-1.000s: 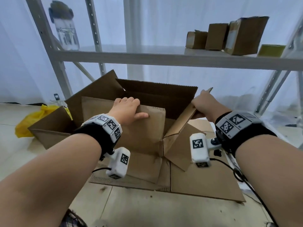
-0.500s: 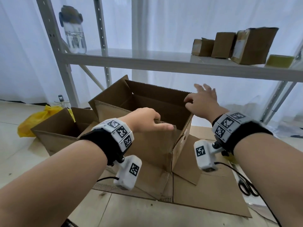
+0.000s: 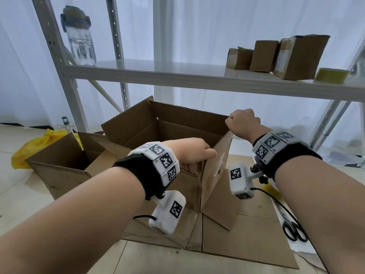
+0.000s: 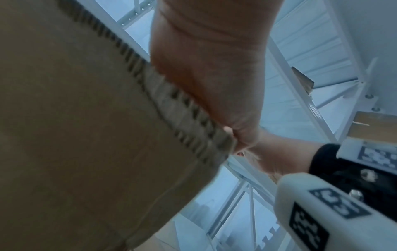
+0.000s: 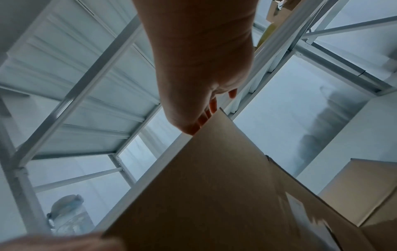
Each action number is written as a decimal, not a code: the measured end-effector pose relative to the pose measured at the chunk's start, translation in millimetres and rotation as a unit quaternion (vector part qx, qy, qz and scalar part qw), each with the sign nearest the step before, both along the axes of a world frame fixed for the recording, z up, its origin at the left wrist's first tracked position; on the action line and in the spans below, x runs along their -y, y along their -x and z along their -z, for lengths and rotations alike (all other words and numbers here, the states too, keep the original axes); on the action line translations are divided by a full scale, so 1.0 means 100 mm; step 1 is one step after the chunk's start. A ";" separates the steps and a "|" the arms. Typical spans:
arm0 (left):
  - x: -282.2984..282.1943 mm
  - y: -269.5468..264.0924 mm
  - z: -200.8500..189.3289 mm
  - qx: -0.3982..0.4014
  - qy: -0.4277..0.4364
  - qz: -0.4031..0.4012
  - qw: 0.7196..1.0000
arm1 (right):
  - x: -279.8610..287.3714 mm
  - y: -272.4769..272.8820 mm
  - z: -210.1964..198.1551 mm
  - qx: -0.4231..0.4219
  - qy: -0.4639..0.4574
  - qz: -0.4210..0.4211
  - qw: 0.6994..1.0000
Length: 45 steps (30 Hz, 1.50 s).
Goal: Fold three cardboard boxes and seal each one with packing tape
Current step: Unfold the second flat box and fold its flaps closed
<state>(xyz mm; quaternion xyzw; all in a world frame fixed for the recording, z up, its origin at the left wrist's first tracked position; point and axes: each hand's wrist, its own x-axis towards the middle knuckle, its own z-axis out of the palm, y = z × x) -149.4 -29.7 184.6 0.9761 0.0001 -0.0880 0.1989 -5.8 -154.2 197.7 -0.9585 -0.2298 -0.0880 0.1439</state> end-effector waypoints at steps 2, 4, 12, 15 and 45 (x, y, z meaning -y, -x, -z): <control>-0.05 0.03 0.01 -0.013 0.041 -0.006 0.999 | 0.03 -0.06 0.03 -0.020 -0.044 0.014 0.999; -0.08 0.04 0.00 -0.001 0.037 -0.008 0.999 | 0.03 -0.10 0.05 -0.032 -0.106 -0.003 0.994; -0.11 0.11 -0.02 0.009 0.035 -0.016 0.999 | -0.05 -0.16 0.23 -0.031 -0.224 0.025 0.974; -0.09 0.05 -0.05 -0.010 0.052 -0.023 0.998 | -0.12 -0.08 0.28 -0.023 -0.220 0.038 0.974; -0.28 -0.10 0.06 0.123 0.035 -0.025 0.992 | 0.02 0.01 0.38 -0.043 -0.185 0.039 0.981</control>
